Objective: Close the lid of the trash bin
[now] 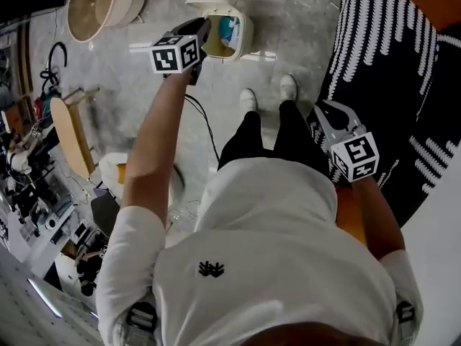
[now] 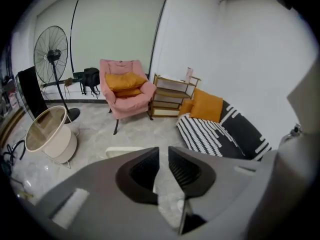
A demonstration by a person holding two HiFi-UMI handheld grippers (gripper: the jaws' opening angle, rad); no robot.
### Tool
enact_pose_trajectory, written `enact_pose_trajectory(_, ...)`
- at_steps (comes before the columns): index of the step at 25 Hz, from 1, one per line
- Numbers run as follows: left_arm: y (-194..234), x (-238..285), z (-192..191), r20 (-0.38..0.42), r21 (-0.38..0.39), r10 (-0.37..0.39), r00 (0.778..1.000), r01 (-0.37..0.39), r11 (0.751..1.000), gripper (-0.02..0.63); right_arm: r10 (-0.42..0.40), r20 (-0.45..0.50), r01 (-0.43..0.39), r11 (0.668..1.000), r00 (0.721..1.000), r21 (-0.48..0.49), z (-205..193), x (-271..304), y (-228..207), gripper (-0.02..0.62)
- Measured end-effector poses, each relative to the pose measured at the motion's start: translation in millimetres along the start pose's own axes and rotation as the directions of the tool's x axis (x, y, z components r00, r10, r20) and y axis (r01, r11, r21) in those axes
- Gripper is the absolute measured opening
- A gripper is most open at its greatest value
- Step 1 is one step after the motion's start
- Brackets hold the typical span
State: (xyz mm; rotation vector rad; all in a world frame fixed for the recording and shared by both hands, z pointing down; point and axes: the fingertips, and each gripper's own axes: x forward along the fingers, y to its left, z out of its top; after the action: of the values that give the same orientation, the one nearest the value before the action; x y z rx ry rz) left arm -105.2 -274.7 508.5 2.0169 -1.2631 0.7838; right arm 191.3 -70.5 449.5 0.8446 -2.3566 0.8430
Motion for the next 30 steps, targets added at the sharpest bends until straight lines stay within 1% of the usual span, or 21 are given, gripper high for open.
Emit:
enact_pose_trajectory(2, 22.8, 24.1, 5.2, -0.029, 0.001, 0.021, 0.999, -0.021, 1.0, 0.11, -0.012, -0.02, 0.013, 1.0, 1.0, 0.025, -8.2, 2.4, -7.4, 0.026)
enact_pose_trajectory(7, 73.0, 77.8, 14.5, -0.072, -0.046, 0.06, 0.996, -0.064, 0.997, 0.11, -0.046, -0.039, 0.05, 0.995, 0.998, 0.083, -14.7, 13.1, -16.9, 0.026)
enact_pose_trajectory(11, 98.4, 111.8, 16.9, -0.11, -0.061, 0.082, 0.99, -0.089, 0.994, 0.112, -0.05, -0.056, 0.056, 0.991, 0.997, 0.12, -21.7, 19.6, -20.6, 0.026)
enact_pose_trajectory(16, 114.4, 141.2, 10.1, -0.173, -0.038, 0.102, 0.98, -0.11, 0.993, 0.112, -0.054, -0.086, 0.066, 0.987, 0.995, 0.147, -36.2, 25.6, -25.5, 0.026)
enact_pose_trajectory(19, 126.0, 150.1, 1.8, -0.218, -0.016, 0.117, 0.969, -0.123, 0.992, 0.114, -0.055, -0.086, 0.068, 0.986, 0.995, 0.156, -34.5, 31.8, -28.1, 0.026)
enact_pose_trajectory(24, 129.1, 158.1, -13.3, -0.27, -0.012, 0.115, 0.956, -0.122, 0.992, 0.115, -0.059, -0.089, 0.073, 0.985, 0.994, 0.159, -31.9, 41.1, -34.7, 0.026)
enact_pose_trajectory(26, 128.8, 156.0, -20.1, -0.284, -0.003, 0.11, 0.952, -0.115, 0.993, 0.117, -0.06, -0.088, 0.073, 0.985, 0.994, 0.158, -28.8, 43.7, -34.6, 0.026)
enact_pose_trajectory(30, 128.7, 152.8, -28.0, -0.289, -0.003, 0.091, 0.953, -0.096, 0.995, 0.117, -0.063, -0.092, 0.076, 0.985, 0.994, 0.152, -26.3, 50.4, -34.6, 0.025)
